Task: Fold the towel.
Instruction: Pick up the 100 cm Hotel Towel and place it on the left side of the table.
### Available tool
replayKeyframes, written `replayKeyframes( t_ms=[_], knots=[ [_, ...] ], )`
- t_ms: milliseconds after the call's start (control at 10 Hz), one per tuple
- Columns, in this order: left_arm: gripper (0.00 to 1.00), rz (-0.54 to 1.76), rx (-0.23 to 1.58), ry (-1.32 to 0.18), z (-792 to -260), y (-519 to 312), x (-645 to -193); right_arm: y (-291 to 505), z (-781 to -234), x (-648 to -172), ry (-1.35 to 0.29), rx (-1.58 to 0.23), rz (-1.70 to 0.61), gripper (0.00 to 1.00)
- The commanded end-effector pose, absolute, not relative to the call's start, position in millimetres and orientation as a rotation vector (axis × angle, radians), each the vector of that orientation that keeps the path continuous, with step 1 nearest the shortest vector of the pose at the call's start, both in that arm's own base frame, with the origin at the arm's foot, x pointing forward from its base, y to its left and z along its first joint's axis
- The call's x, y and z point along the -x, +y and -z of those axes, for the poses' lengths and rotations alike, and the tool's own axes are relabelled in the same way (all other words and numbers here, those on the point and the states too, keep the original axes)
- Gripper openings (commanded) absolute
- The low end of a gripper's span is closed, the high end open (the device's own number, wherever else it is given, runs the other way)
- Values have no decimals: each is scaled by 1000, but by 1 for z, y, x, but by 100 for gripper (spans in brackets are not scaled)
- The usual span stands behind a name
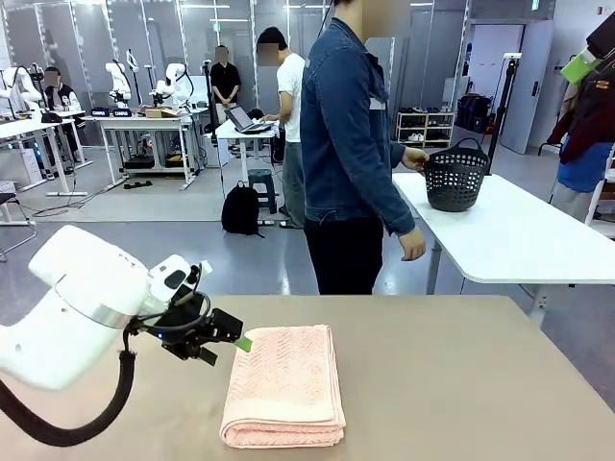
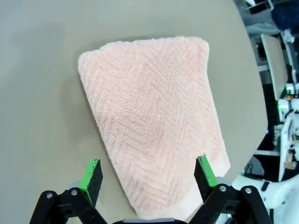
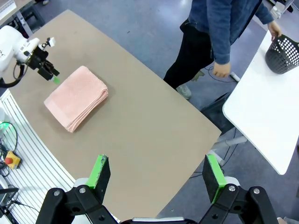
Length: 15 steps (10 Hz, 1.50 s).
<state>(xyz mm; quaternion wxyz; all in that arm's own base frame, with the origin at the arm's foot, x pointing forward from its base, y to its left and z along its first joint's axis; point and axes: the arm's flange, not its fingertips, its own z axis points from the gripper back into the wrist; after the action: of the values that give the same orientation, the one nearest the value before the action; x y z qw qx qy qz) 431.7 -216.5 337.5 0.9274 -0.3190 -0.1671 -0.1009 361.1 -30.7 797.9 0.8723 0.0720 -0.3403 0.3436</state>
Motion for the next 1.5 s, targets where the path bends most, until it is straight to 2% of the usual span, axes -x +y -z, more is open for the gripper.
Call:
replayKeyframes(
  t_ms=[0,600,900,1000,1100,1200,1300,1400],
  knots=[
    [100,158,696,-371,-310,-226,-431,-32,-799,-361,-701,-152,-716,100],
    [100,26,744,-365,-269,-235,-435,-32,-799,-361,-701,-152,-716,100],
    [100,28,869,-306,-261,-233,-441,-32,-799,-361,-701,-152,-716,100],
    [40,39,885,-294,-261,-231,-442,-32,-799,-361,-701,-152,-716,100],
    [40,34,881,-282,-260,-230,-443,-32,-799,-361,-701,-152,-716,100],
    [0,47,875,-264,-259,-230,-444,-32,-799,-361,-701,-152,-716,100],
    [35,46,882,-259,-258,-229,-446,-32,-799,-361,-701,-152,-716,100],
    [0,45,890,-255,-258,-228,-445,-32,-799,-361,-701,-152,-716,100]
  ],
)
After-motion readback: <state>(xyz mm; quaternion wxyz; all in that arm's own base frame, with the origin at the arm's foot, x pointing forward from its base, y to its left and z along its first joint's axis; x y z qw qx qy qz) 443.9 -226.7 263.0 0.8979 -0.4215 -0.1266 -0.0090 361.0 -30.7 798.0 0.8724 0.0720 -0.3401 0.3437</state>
